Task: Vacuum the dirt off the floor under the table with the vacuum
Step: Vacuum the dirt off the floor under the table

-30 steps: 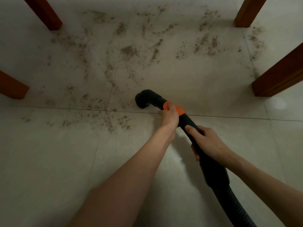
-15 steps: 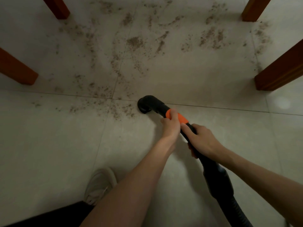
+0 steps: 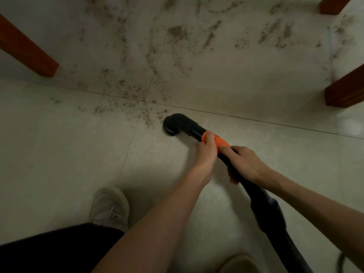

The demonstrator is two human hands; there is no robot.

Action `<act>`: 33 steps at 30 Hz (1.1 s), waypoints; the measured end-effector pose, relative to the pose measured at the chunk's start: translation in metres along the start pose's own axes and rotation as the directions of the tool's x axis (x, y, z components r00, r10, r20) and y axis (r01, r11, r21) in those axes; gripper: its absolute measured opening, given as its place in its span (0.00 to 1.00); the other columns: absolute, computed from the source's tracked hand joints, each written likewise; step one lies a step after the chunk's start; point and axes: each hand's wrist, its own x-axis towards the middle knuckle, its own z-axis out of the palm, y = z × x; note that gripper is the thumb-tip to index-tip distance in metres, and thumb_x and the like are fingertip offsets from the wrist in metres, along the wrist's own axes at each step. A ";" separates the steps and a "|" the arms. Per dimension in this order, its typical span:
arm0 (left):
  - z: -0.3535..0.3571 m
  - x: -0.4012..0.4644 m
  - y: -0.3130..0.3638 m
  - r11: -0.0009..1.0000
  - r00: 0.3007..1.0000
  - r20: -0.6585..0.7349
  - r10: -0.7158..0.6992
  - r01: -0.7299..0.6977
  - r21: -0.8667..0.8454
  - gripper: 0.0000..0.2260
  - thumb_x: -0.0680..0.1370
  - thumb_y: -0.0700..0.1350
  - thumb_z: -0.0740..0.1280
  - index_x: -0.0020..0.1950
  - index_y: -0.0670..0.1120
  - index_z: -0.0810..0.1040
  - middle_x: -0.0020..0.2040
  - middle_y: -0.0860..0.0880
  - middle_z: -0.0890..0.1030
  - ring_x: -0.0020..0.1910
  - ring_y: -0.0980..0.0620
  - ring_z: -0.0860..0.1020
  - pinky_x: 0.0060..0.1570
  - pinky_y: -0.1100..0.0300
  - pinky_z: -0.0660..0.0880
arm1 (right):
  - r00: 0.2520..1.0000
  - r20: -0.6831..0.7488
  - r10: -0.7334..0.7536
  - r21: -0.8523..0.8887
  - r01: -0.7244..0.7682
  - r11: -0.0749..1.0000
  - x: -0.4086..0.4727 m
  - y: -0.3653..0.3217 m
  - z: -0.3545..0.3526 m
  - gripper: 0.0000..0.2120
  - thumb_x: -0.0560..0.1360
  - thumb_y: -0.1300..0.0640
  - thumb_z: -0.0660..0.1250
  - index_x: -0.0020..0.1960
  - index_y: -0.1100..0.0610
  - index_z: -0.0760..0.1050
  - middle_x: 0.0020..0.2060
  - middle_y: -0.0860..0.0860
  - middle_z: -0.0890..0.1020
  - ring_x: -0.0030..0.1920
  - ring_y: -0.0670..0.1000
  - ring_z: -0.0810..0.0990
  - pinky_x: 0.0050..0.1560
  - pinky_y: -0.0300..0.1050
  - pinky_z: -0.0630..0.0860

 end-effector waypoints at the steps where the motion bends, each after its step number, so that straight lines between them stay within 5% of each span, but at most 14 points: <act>1: -0.001 -0.001 0.001 1.000 1.000 0.000 -0.004 0.004 0.020 0.23 0.80 0.55 0.53 0.67 0.40 0.65 0.52 0.44 0.76 0.51 0.47 0.74 0.48 0.55 0.70 | 1.000 0.009 0.002 -0.001 -0.002 1.000 0.002 -0.003 -0.001 0.22 0.80 0.44 0.55 0.50 0.63 0.75 0.31 0.57 0.80 0.27 0.54 0.78 0.32 0.46 0.78; 7: -0.014 -0.005 -0.007 0.998 0.999 -0.028 -0.026 0.027 0.057 0.24 0.79 0.55 0.53 0.66 0.39 0.68 0.52 0.44 0.77 0.46 0.52 0.73 0.36 0.61 0.65 | 0.993 0.103 0.057 0.030 -0.061 0.998 0.007 -0.006 0.009 0.26 0.79 0.41 0.54 0.52 0.65 0.73 0.28 0.58 0.79 0.24 0.55 0.76 0.26 0.43 0.74; 13: -0.012 -0.017 -0.025 0.999 0.992 -0.125 -0.031 0.027 -0.033 0.24 0.79 0.54 0.54 0.66 0.37 0.68 0.47 0.45 0.75 0.43 0.51 0.73 0.38 0.60 0.68 | 0.998 0.061 0.028 -0.139 -0.019 0.990 -0.001 0.002 0.016 0.26 0.78 0.40 0.54 0.45 0.63 0.74 0.27 0.56 0.78 0.23 0.54 0.75 0.28 0.45 0.75; 17: -0.017 -0.026 -0.037 0.994 0.974 -0.225 -0.043 0.019 -0.107 0.24 0.79 0.53 0.55 0.65 0.34 0.69 0.54 0.37 0.77 0.44 0.49 0.74 0.42 0.58 0.70 | 0.992 0.122 0.015 -0.206 0.010 0.979 -0.005 0.002 0.024 0.26 0.78 0.39 0.54 0.43 0.62 0.74 0.27 0.56 0.78 0.23 0.53 0.75 0.28 0.44 0.75; 22: -0.022 -0.037 -0.030 0.977 0.973 -0.212 -0.093 0.048 -0.207 0.22 0.80 0.53 0.54 0.65 0.38 0.68 0.47 0.46 0.74 0.42 0.52 0.73 0.38 0.61 0.69 | 0.990 0.137 -0.018 -0.279 0.056 0.959 -0.007 -0.008 0.028 0.27 0.78 0.37 0.53 0.41 0.60 0.73 0.26 0.54 0.78 0.21 0.49 0.74 0.26 0.42 0.75; 30: -0.048 -0.030 -0.018 0.994 0.998 -0.036 -0.057 0.053 -0.093 0.23 0.80 0.57 0.52 0.69 0.43 0.66 0.51 0.47 0.74 0.49 0.51 0.71 0.50 0.59 0.67 | 0.996 0.058 -0.069 -0.288 0.082 0.954 -0.005 -0.016 0.038 0.25 0.78 0.37 0.52 0.42 0.58 0.73 0.29 0.54 0.78 0.23 0.49 0.75 0.28 0.42 0.76; 33: -0.050 -0.030 -0.019 0.999 0.999 0.035 -0.032 0.033 -0.030 0.25 0.81 0.59 0.49 0.72 0.46 0.63 0.61 0.46 0.74 0.59 0.49 0.71 0.60 0.56 0.66 | 0.996 0.012 -0.088 -0.320 0.088 0.943 -0.006 -0.014 0.039 0.25 0.78 0.37 0.52 0.41 0.57 0.72 0.29 0.54 0.79 0.22 0.47 0.75 0.27 0.39 0.75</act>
